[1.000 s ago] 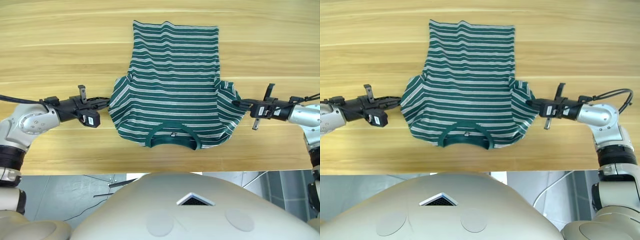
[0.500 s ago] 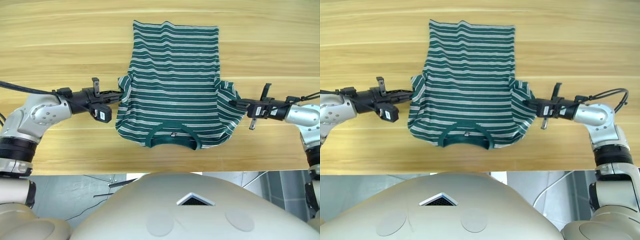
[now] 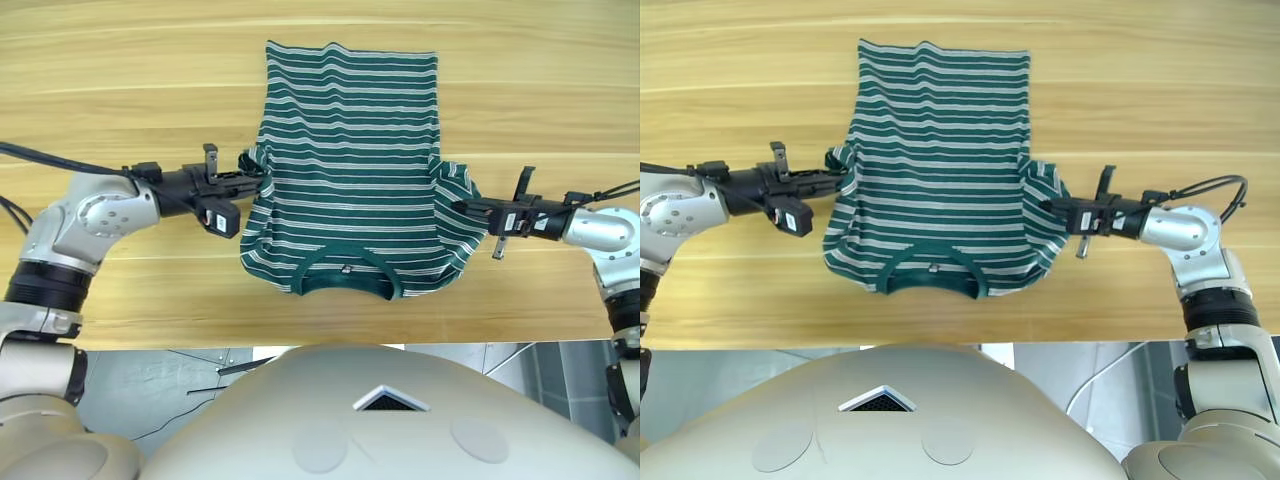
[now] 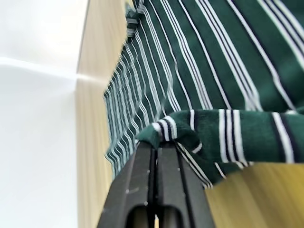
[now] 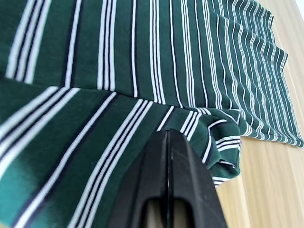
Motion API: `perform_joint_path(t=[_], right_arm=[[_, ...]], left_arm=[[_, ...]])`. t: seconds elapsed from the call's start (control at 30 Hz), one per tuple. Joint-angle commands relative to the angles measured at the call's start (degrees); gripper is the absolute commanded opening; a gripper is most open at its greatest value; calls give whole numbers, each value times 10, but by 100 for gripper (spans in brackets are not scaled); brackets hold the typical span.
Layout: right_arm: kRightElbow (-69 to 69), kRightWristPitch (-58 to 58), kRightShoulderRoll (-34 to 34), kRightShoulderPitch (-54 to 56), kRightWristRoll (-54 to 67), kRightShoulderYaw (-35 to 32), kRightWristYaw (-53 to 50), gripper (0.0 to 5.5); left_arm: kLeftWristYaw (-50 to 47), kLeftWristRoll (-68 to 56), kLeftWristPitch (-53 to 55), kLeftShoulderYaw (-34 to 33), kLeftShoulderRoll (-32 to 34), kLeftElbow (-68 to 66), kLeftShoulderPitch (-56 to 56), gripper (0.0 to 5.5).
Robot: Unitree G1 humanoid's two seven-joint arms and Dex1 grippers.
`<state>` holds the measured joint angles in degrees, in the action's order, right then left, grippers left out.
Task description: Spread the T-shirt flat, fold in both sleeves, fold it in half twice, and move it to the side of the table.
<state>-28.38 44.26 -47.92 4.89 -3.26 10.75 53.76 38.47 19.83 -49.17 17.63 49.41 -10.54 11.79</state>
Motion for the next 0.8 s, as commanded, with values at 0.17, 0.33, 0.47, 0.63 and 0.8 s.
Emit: perform_joint_path(t=[0.17,0.33,0.47,0.63,0.8], right_arm=[[6,-5,7,11,2,4,2,0],[8,-6,8,10,3,5,0,0],[7,-4,8,10,4,5,0,0],[8,-3,9,9,4,4,0,0],[9,-3,10,6,5,5,1,0]], left_arm=[[9,17,17,28,-39,-3,25,3],[3,46,21,43,-55,-29,31,3],[-8,66,25,49,-67,-48,36,3],[-20,79,30,52,-82,-64,36,3],[-27,82,37,50,-92,-63,37,3]])
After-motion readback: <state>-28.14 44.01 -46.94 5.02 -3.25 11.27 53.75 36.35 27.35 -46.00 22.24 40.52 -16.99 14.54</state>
